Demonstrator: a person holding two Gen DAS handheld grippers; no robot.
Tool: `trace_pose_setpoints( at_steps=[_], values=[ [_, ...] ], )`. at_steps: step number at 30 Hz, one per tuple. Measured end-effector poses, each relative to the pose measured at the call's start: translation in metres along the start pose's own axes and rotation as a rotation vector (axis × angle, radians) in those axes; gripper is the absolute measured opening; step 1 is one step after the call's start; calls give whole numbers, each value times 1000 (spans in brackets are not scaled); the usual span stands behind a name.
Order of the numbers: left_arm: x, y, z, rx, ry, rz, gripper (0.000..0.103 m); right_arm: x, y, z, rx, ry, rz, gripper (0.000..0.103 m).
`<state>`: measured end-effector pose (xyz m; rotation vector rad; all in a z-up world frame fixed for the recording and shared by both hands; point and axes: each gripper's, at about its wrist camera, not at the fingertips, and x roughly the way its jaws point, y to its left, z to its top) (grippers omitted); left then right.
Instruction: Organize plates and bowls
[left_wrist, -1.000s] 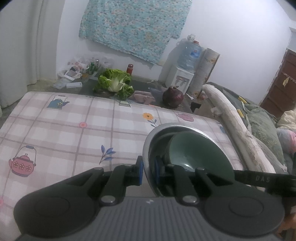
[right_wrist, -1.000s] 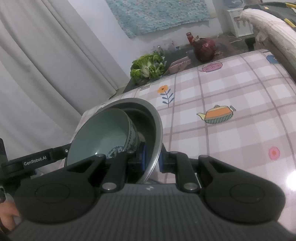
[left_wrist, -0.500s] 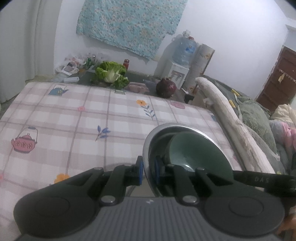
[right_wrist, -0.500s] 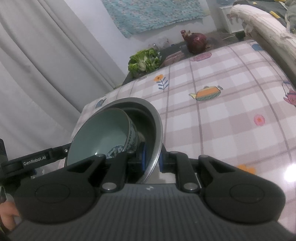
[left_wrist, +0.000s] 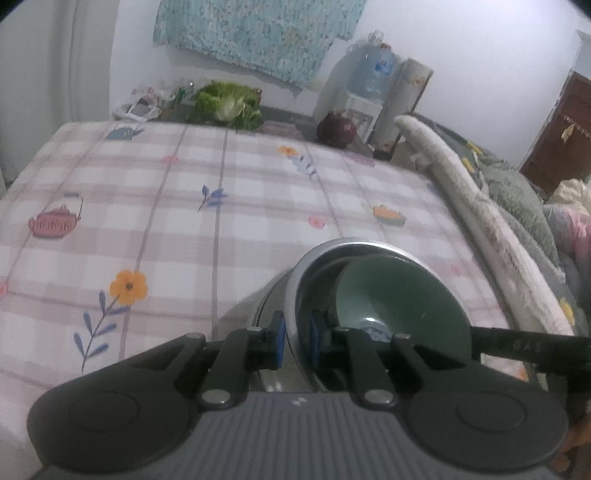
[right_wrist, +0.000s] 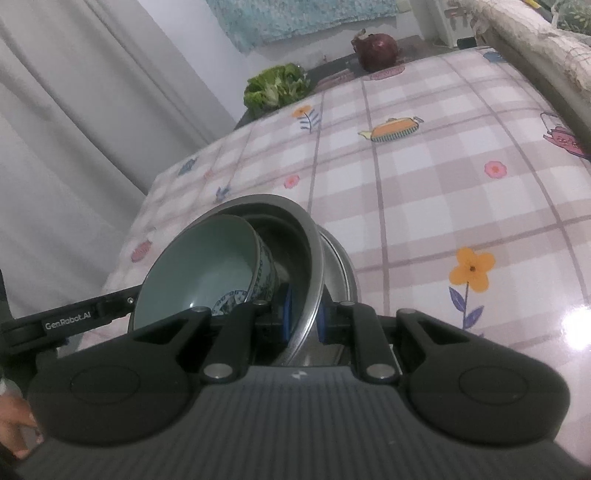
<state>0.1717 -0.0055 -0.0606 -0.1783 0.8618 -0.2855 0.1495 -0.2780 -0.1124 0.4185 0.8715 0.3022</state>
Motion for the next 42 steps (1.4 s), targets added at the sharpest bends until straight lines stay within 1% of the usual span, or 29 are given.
trace_pose_setpoints(
  at_steps=[1, 3, 6, 11, 13, 15, 18, 19, 21, 22, 23, 24, 25, 26, 29, 30, 31, 32, 33, 34, 37, 40, 42],
  values=[
    [1, 1, -3, -2, 7, 3, 15, 1, 1, -3, -10, 3, -10, 14],
    [0, 1, -7, 3, -6, 0, 15, 3, 1, -7, -26, 4, -24, 14],
    [0, 0, -7, 15, -7, 7, 15, 3, 4, -10, -59, -12, -41, 14],
    [-7, 0, -10, 24, -11, 12, 16, 3, 6, -11, -66, -12, -49, 15],
    [-11, 0, -11, 27, -18, 23, 26, 1, 6, -13, -61, -18, -49, 16],
    [-18, 1, -13, 32, -35, 35, 34, -4, 7, -15, -64, -32, -54, 17],
    [-28, 1, -14, 33, -54, 33, 41, -13, 9, -17, -74, -57, -67, 20],
    [-32, 2, -15, 32, -61, 30, 46, -16, 9, -17, -74, -65, -70, 21],
    [-39, 1, -16, 33, -76, 23, 53, -23, 10, -18, -73, -84, -79, 29],
    [-43, 1, -17, 37, -84, 22, 54, -27, 10, -19, -73, -96, -93, 41],
    [-48, -1, -18, 42, -92, 23, 54, -32, 10, -20, -77, -112, -105, 50],
    [-52, -2, -20, 47, -98, 25, 57, -37, 10, -21, -80, -128, -109, 53],
    [-56, -3, -21, 53, -104, 25, 61, -43, 9, -22, -78, -140, -99, 61],
    [-60, -4, -22, 56, -110, 24, 62, -48, 8, -24, -71, -152, -85, 70],
    [-73, -6, -26, 60, -126, 17, 67, -67, 12, -30, -77, -195, -87, 81],
    [-78, -7, -27, 63, -130, 14, 73, -72, 15, -32, -85, -209, -94, 84],
    [-83, -9, -29, 67, -135, 10, 81, -78, 17, -34, -92, -222, -100, 90],
    [-88, -11, -31, 73, -143, 4, 85, -84, 20, -37, -98, -236, -104, 94],
    [-94, -13, -34, 83, -153, -2, 91, -90, 23, -41, -106, -251, -107, 97],
    [-99, -17, -36, 96, -163, -7, 96, -96, 26, -45, -115, -264, -111, 102],
    [-117, -29, -45, 152, -201, -11, 103, -112, 38, -58, -157, -297, -146, 102],
    [-130, -40, -54, 199, -230, 12, 103, -125, 50, -71, -211, -323, -201, 102],
    [-137, -48, -57, 222, -240, 44, 103, -133, 57, -80, -248, -345, -244, 102]
  ],
)
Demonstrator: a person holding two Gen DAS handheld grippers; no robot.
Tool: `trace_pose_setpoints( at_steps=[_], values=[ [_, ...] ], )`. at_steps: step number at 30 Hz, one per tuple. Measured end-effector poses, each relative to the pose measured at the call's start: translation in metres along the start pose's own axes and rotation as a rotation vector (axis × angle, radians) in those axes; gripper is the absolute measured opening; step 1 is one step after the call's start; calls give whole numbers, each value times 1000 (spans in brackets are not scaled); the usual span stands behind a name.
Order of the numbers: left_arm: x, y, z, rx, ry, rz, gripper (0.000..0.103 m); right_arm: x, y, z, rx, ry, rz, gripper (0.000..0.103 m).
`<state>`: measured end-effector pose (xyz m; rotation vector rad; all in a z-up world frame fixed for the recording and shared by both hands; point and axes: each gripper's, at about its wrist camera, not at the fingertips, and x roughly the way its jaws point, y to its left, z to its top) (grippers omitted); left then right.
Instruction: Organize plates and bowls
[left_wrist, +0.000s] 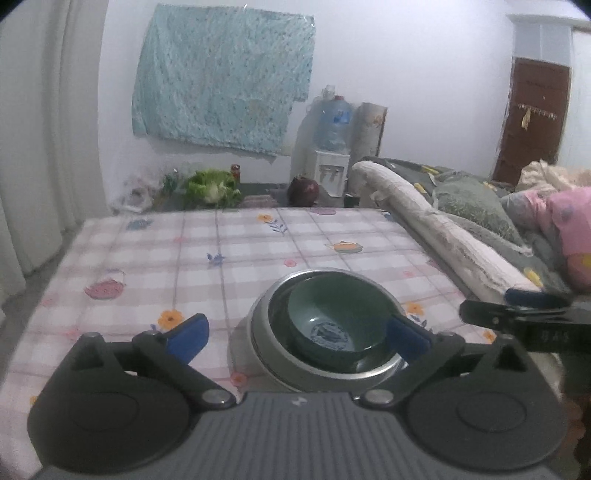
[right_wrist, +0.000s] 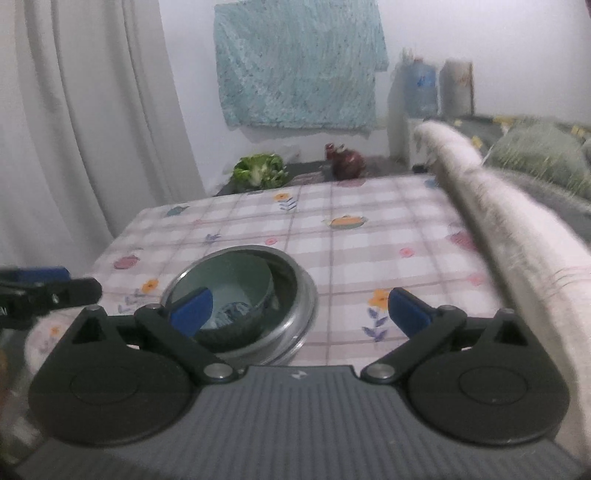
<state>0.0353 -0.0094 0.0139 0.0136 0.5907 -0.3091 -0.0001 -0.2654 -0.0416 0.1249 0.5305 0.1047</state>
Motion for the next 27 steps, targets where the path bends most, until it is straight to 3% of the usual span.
trace_pose_setpoints(
  at_steps=[6, 10, 15, 20, 23, 27],
  values=[
    [-16, -21, -3, 67, -23, 121, 103, -27, 11, -5, -75, -42, -60, 102],
    [-21, -30, -7, 98, -56, 183, 103, -36, 18, -7, -80, -48, -144, 102],
    [-9, -32, -4, 140, 9, 156, 103, -32, 23, -7, -85, -15, -259, 102],
    [-3, -29, -6, 121, 10, 168, 103, -30, 26, -7, -91, 11, -260, 102],
    [1, -29, -5, 110, 24, 202, 103, -27, 26, -6, -80, 14, -202, 102],
    [9, -26, -3, 72, 76, 189, 103, -19, 21, -6, 12, 64, -94, 102]
  ],
)
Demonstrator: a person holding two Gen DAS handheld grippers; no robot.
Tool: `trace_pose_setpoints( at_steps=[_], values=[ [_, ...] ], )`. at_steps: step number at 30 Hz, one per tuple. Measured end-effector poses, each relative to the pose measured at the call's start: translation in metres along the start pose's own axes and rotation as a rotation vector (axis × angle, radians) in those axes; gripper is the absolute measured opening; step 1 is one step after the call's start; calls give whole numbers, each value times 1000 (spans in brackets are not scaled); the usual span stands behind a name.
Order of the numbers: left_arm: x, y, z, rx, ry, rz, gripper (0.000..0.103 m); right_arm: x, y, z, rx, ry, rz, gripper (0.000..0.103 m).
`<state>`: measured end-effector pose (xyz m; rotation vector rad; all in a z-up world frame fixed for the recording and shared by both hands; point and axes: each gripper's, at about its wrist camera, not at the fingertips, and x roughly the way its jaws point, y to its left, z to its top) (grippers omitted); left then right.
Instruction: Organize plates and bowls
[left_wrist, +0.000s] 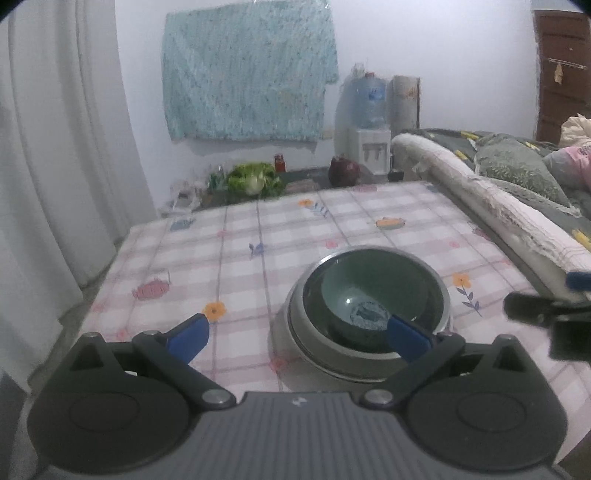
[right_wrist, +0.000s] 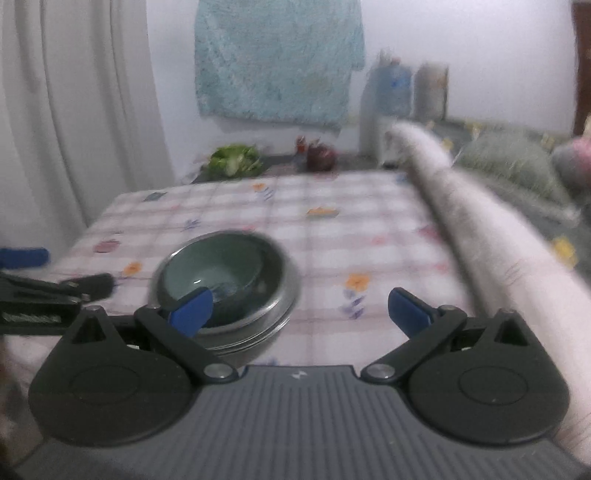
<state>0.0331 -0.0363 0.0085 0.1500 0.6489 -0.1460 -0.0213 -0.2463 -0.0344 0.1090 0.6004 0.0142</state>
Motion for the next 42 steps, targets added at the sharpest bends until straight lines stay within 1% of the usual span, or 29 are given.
trace_pose_setpoints(
  at_steps=[3, 9, 15, 21, 30, 42],
  values=[
    [8, 3, 0, -34, 49, -5, 103, 13, 2, 0, 25, 74, -11, 102],
    [21, 7, -3, -71, 153, 15, 103, 26, 15, -1, -27, 137, -62, 102],
    [28, 9, -9, -82, 221, 30, 103, 33, 17, -6, -37, 191, -65, 102],
    [29, 9, -12, -78, 249, 30, 103, 36, 19, -8, -37, 207, -63, 102],
    [27, 5, -13, -62, 239, 36, 103, 37, 17, -9, -25, 218, -63, 102],
    [31, 6, -14, -70, 263, 30, 103, 39, 15, -10, -17, 227, -54, 102]
  ],
)
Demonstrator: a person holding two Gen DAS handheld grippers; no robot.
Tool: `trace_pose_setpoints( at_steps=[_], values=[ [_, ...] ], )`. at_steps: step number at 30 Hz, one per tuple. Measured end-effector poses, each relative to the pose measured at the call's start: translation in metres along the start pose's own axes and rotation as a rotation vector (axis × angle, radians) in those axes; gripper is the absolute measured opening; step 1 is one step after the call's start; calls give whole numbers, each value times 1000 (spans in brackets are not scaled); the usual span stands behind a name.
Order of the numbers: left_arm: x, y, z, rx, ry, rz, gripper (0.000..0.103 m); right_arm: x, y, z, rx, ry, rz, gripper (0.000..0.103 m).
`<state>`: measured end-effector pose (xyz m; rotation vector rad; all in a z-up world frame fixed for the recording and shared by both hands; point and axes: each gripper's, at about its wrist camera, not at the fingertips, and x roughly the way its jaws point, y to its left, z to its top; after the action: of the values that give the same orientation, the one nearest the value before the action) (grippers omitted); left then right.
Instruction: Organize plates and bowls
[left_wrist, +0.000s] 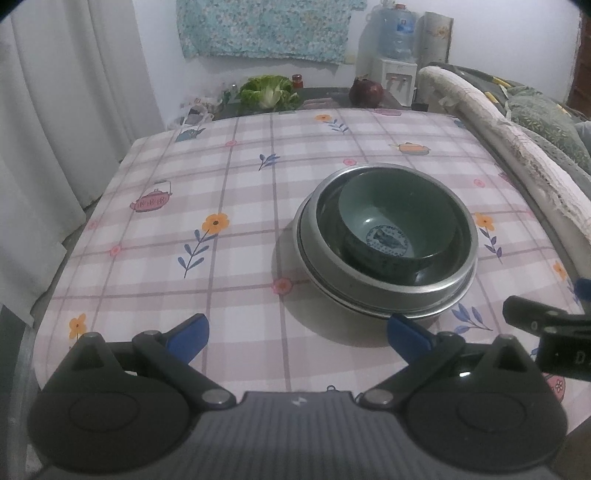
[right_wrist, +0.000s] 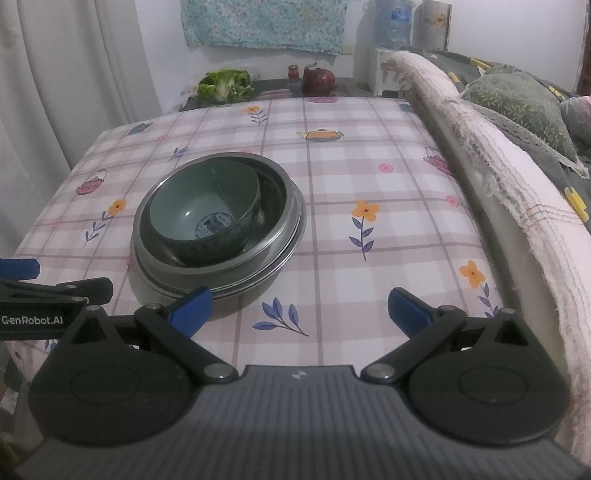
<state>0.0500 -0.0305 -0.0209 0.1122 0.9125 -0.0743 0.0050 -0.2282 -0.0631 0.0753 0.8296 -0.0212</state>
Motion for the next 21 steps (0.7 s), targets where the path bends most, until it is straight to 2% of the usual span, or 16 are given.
trace_pose_setpoints(
  at_steps=[21],
  values=[
    [7, 2, -4, -10, 41, -25, 103, 3, 2, 0, 8, 25, 23, 102]
  ],
)
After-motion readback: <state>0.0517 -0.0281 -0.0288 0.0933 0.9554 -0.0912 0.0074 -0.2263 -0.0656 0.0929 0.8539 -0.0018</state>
